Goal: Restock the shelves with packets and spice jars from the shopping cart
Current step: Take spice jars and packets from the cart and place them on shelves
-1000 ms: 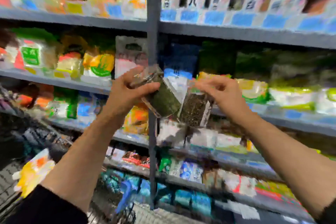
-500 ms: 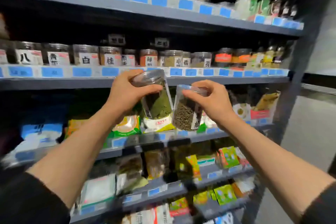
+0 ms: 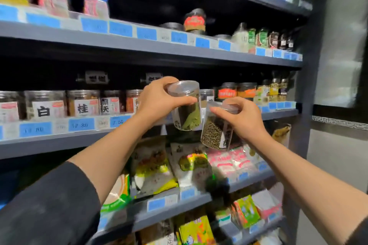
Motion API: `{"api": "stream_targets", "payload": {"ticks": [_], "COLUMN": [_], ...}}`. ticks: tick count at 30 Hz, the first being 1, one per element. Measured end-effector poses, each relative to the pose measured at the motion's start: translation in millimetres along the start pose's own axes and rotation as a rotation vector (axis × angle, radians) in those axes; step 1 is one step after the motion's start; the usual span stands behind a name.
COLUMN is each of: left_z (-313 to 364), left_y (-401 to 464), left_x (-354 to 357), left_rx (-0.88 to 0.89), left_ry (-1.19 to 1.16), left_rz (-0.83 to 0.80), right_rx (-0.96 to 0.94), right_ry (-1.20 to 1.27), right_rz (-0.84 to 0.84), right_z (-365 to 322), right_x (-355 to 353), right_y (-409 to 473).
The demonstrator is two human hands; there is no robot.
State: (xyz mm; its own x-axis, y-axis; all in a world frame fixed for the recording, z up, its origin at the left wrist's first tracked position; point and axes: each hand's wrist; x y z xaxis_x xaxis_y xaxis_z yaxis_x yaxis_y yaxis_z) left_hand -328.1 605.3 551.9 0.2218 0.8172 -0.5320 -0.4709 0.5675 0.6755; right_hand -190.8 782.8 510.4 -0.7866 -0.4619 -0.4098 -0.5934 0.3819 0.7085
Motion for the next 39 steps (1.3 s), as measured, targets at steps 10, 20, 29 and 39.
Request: {"api": "stream_targets", "payload": {"ticks": [10, 20, 29, 39], "left_z": [-9.6, -4.4, 7.1, 9.5], "left_y": [81.6, 117.0, 120.0, 122.0], "left_x": [31.1, 47.8, 22.9, 26.7], "left_rx": [0.051, -0.095, -0.226, -0.240], "left_ry": [0.177, 0.559, 0.268, 0.601], "left_rz": [0.053, 0.099, -0.219, -0.307], "right_rx": [-0.031, -0.084, -0.186, -0.199], "right_ry": [-0.039, 0.104, 0.175, 0.297], "right_rz": [0.138, 0.158, 0.085, 0.026], "right_z": [32.5, 71.6, 85.4, 97.1], "right_x": [-12.9, -17.2, -18.3, -15.8], "right_y": [45.6, 93.3, 120.3, 126.2]}}
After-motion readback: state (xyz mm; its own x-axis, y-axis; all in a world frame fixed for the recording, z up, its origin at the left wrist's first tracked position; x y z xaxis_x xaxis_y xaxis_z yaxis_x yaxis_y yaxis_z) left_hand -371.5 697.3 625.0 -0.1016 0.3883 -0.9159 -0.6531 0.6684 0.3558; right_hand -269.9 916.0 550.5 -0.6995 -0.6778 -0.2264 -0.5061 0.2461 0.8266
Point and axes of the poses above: each hand's wrist, its own y-axis towards the middle knuckle, its own x-axis out of the palm, z = x × y, and after that the axes turned 12 degrees about -z, right-handed
